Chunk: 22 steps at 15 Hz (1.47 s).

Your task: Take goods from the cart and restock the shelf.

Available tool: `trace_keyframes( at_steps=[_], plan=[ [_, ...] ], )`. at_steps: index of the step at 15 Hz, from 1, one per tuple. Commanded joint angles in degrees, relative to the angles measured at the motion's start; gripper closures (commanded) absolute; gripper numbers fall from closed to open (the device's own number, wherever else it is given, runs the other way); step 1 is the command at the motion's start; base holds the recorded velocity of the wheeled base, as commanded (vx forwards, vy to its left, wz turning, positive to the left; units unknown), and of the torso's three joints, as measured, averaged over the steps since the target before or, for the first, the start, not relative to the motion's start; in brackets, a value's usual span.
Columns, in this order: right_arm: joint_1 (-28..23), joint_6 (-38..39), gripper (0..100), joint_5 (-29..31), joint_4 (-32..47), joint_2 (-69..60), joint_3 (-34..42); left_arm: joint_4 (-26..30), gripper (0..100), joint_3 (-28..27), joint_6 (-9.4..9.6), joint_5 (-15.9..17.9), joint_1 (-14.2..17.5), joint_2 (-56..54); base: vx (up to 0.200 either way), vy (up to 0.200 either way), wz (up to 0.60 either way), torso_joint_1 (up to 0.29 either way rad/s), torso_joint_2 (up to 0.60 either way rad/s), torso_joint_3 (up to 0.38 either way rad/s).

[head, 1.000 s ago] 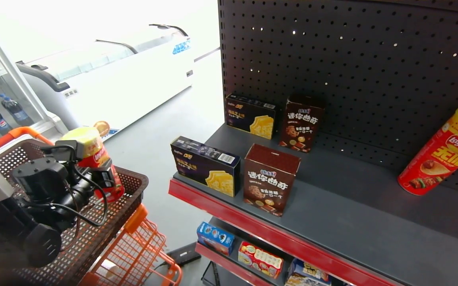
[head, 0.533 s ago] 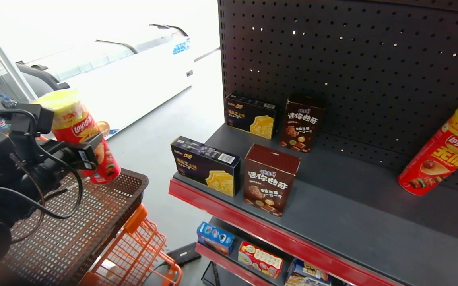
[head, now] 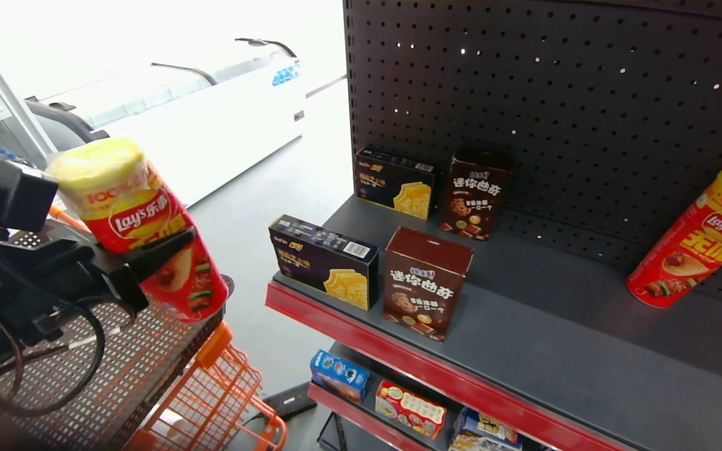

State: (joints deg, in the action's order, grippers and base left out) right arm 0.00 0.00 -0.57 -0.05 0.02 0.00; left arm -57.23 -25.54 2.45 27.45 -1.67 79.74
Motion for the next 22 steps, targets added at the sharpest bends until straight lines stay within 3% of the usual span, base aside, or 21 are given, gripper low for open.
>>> trace_keyframes(
  at_steps=[1,2,4,5,7,10,15,20,22],
  plan=[
    [0.0,0.0,0,-0.04,0.05,-0.02,0.0,3.89,100,1.55,-0.08,3.84,-2.99,-7.14,0.0,0.0,0.0,0.0,0.0,0.0],
    [0.0,0.0,0,-0.04,0.05,-0.02,0.0,5.29,100,2.16,0.01,8.41,-3.34,-8.11,0.0,0.0,0.0,0.0,0.0,0.0],
    [0.0,0.0,0,-0.04,0.05,-0.02,0.0,5.2,100,2.6,0.27,11.48,-4.31,-8.2,0.0,0.0,0.0,0.0,0.0,0.0],
    [0.0,0.0,0,-0.04,0.05,-0.02,0.0,4.76,100,3.74,0.19,13.33,-6.33,-8.2,0.0,0.0,0.0,0.0,0.0,0.0],
    [0.0,0.0,0,-0.04,0.05,-0.02,0.0,4.68,100,5.76,0.19,14.56,-6.77,-8.64,0.0,0.0,0.0,0.0,0.0,0.0],
    [0.0,0.0,0,-0.04,-0.04,-0.02,0.0,5.2,100,4.53,-0.17,15.09,-8.35,-8.99,0.0,0.0,0.0,0.0,0.0,0.0],
    [0.0,0.0,0,-0.04,0.05,-0.02,0.0,6.26,100,5.85,-0.25,15.35,-18.72,-9.34,0.0,0.0,0.0,0.0,0.0,0.0],
    [0.0,-0.09,0,-0.13,0.05,-0.02,0.0,6.35,100,6.2,-0.25,17.11,-22.41,-9.07,0.0,0.0,0.0,0.0,0.0,0.0],
    [0.09,-0.18,0,-0.13,0.14,-0.02,0.0,6.35,100,6.2,-0.25,17.63,-22.5,-8.99,0.0,0.0,0.0,0.0,0.0,0.0]
  ],
)
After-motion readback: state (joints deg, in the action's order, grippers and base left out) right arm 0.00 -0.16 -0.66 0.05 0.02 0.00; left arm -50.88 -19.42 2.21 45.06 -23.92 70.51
